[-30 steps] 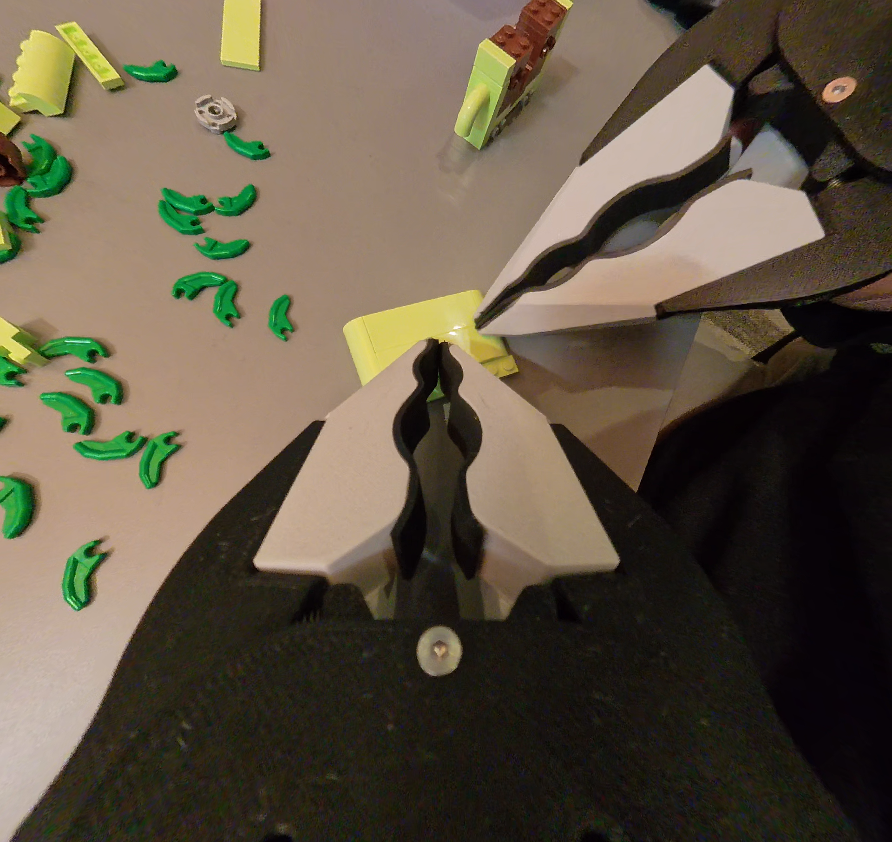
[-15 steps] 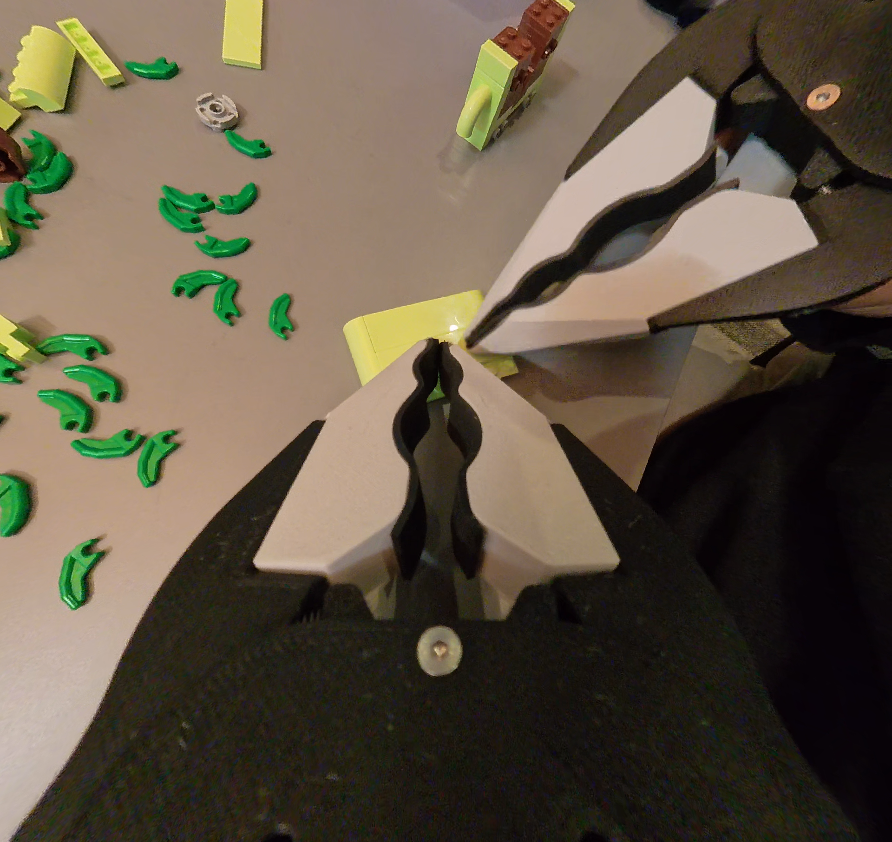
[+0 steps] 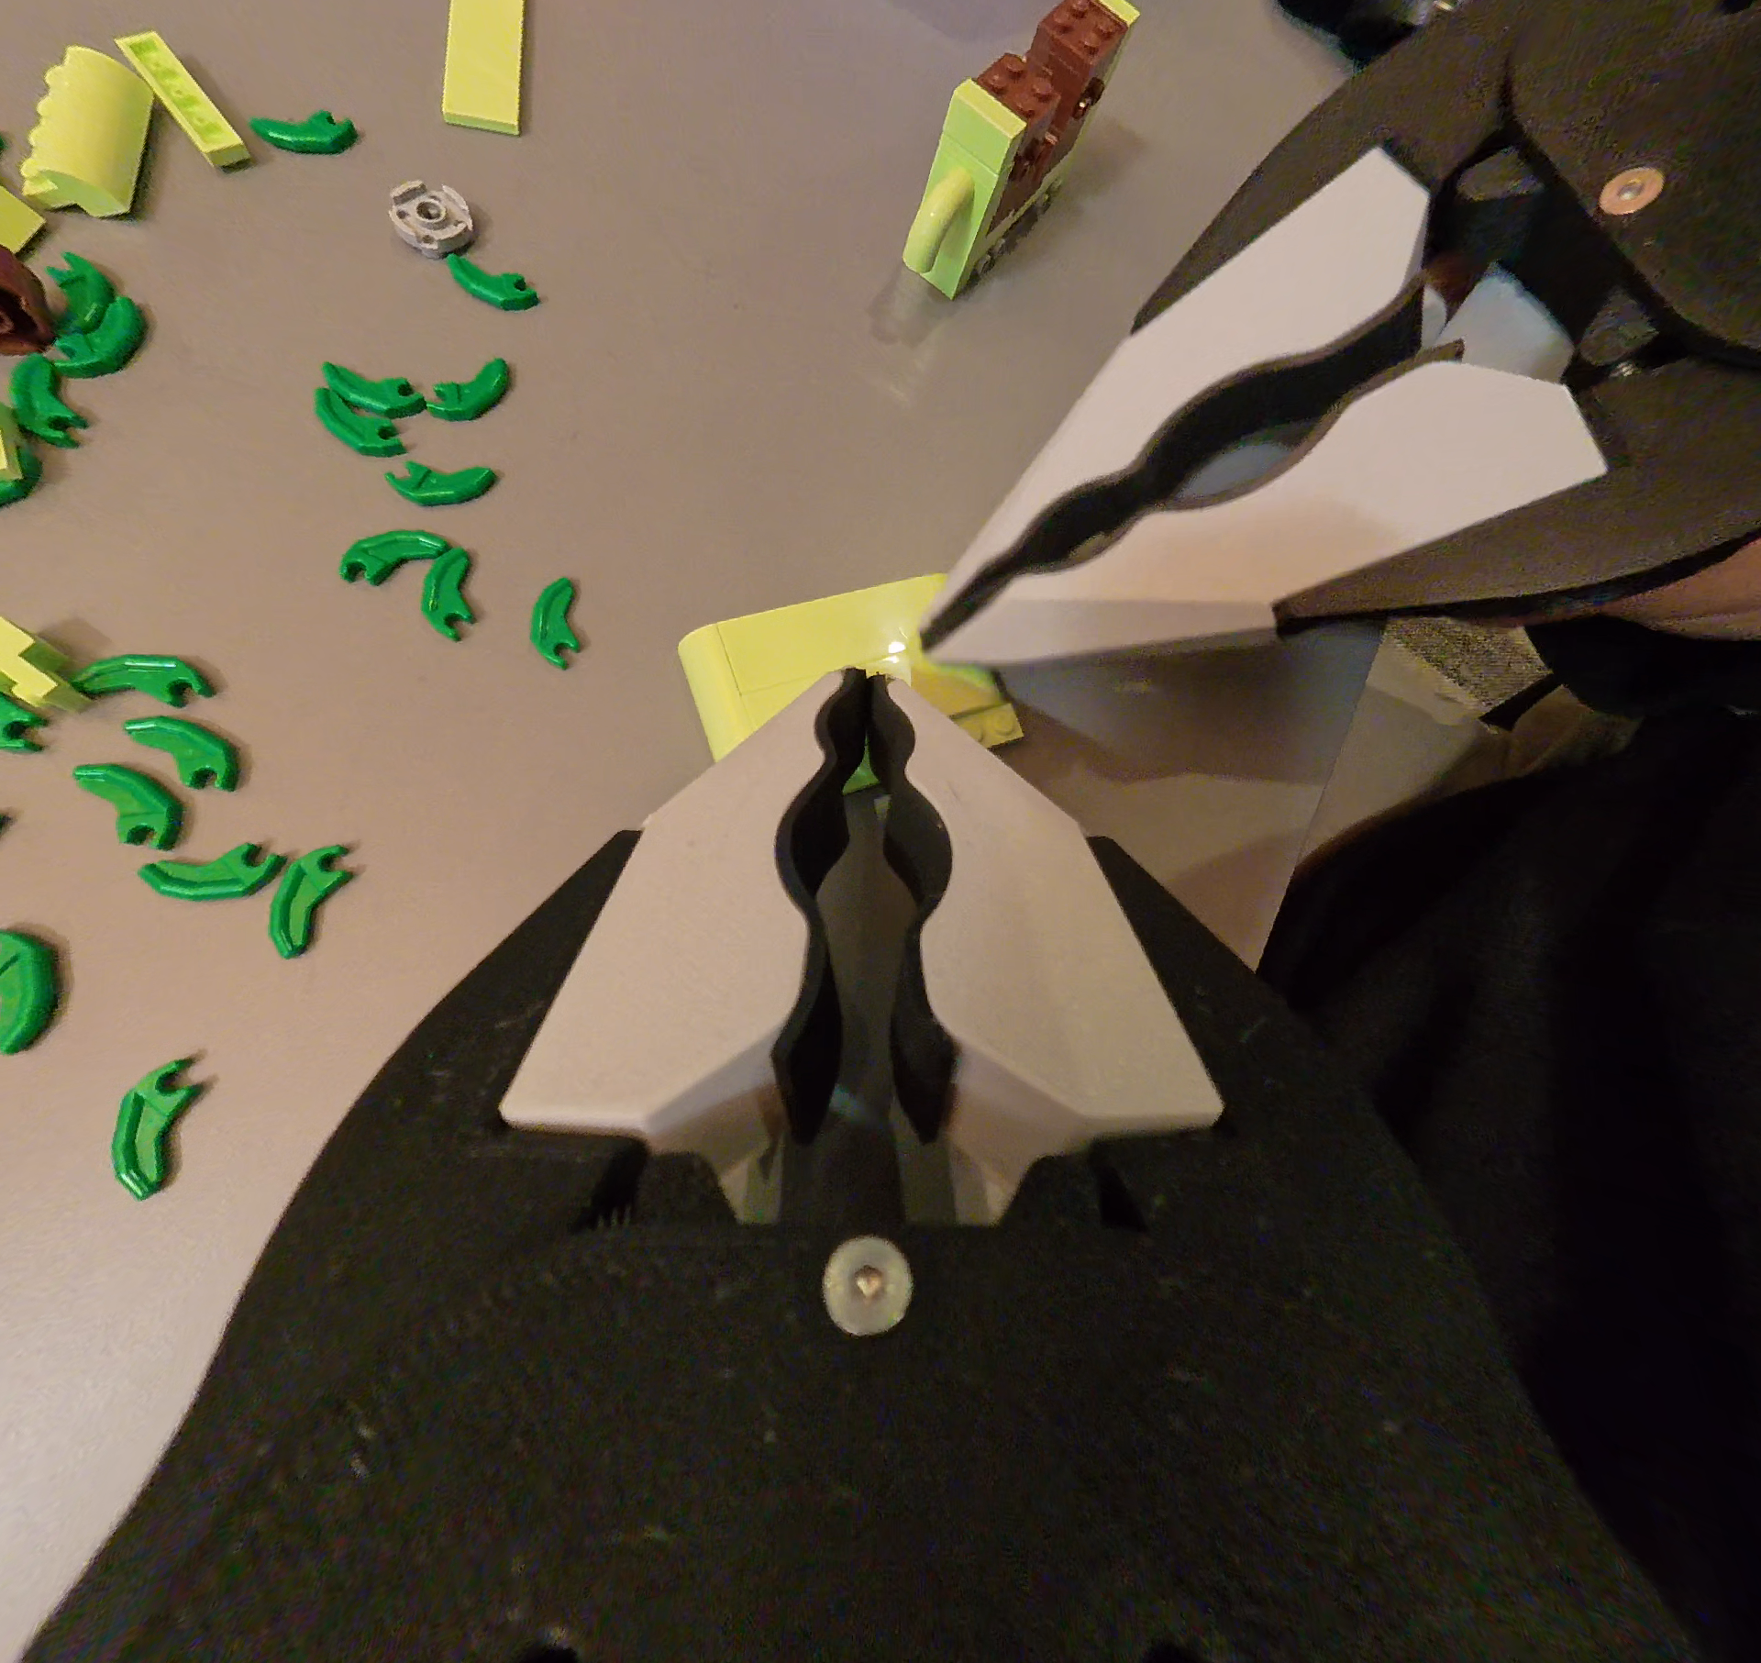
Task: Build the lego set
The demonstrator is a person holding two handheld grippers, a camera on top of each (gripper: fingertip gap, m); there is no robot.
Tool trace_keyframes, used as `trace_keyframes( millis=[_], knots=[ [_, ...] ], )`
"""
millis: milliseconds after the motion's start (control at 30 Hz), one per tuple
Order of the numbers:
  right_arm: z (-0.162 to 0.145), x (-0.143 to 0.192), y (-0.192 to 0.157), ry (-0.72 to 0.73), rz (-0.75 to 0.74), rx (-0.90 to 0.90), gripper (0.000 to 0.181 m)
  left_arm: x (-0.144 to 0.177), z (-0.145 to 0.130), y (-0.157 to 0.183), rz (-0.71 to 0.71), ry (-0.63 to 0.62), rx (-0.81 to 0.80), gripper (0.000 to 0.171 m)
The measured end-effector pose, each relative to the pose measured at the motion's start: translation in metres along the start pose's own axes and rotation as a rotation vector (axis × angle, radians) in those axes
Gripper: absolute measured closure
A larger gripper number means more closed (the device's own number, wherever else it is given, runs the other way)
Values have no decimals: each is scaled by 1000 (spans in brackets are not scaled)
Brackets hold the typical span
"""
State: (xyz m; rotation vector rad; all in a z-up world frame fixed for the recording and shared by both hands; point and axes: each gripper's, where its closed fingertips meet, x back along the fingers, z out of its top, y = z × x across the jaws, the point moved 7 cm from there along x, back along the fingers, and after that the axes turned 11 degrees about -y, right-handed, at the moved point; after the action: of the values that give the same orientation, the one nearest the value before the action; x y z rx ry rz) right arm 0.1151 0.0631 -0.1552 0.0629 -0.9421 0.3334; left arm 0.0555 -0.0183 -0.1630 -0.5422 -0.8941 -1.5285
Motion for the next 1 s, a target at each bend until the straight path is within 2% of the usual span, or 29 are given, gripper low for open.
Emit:
trace_keyframes(
  millis=[367,600,667,700,900,1000],
  knots=[
    [0,9,3,25,-61,42,181,0,0,0,-1,3,11,168],
    [-2,3,-1,-12,-19,57,181,0,0,0,2,5,24,168],
    [2,7,-1,24,-51,72,181,0,0,0,1,5,28,168],
    [0,3,-2,-10,-44,72,181,0,0,0,1,6,29,168],
    [3,-3,1,0,-30,48,181,0,0,0,1,8,34,168],
    [6,-4,1,-19,-83,87,181,0,0,0,-7,10,45,168]
  ],
)
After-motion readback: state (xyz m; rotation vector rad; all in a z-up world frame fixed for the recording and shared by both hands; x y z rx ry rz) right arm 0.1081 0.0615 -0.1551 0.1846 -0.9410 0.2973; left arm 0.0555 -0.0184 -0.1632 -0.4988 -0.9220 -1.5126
